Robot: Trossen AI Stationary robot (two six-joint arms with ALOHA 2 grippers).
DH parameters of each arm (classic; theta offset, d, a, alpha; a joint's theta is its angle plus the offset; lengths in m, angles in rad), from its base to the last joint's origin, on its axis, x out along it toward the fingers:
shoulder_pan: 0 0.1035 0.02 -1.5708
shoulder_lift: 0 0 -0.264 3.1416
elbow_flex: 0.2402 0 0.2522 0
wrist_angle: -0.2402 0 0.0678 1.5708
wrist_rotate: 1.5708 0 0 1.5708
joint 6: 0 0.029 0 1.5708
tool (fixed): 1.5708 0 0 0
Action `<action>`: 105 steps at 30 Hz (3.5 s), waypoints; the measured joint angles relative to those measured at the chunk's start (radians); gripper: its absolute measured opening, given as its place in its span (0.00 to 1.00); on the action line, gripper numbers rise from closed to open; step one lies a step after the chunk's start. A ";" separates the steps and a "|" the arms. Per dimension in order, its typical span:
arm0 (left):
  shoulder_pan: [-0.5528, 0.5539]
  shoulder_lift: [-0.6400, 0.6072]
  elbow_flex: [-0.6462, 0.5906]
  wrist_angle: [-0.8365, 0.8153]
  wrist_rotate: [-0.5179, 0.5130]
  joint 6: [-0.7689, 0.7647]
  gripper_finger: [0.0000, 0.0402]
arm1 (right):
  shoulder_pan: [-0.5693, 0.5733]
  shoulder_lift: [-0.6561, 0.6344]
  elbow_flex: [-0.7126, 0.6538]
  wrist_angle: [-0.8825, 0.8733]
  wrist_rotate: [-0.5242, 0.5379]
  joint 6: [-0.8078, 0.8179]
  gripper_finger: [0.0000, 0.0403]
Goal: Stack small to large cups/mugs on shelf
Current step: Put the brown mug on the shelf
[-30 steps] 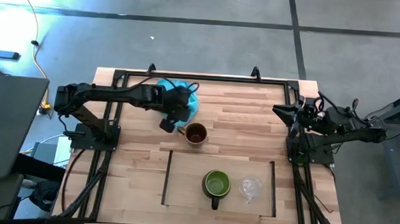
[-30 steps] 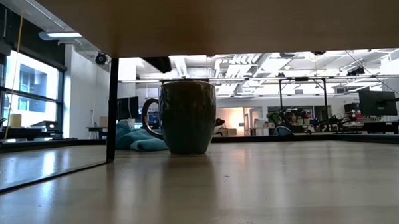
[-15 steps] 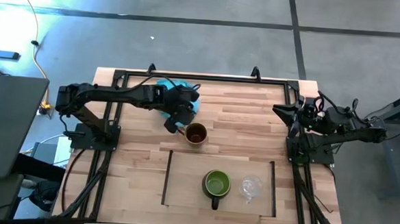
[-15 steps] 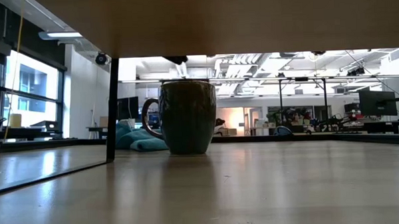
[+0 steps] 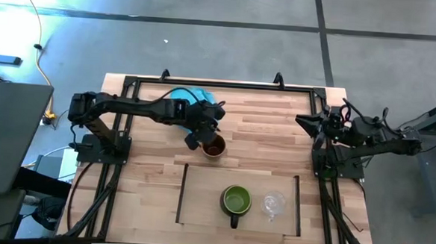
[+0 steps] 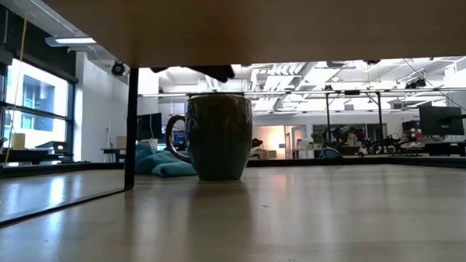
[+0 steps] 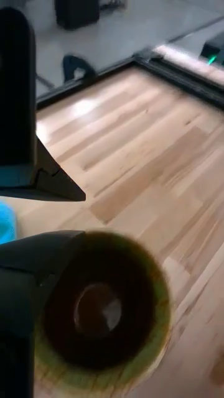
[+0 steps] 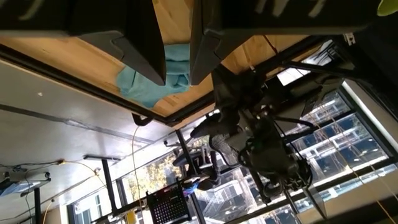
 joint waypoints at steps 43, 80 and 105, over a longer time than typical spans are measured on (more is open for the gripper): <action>-0.019 0.016 0.000 0.091 -0.099 -0.130 0.18 | 0.000 0.038 0.000 -0.006 -0.095 0.091 0.16; 0.050 0.294 0.458 -0.534 0.078 -0.589 0.18 | 0.000 0.120 0.000 -0.014 -0.158 0.132 0.16; 0.078 0.358 0.458 -0.554 0.105 -0.686 0.18 | 0.000 0.137 0.000 -0.014 -0.182 0.156 0.16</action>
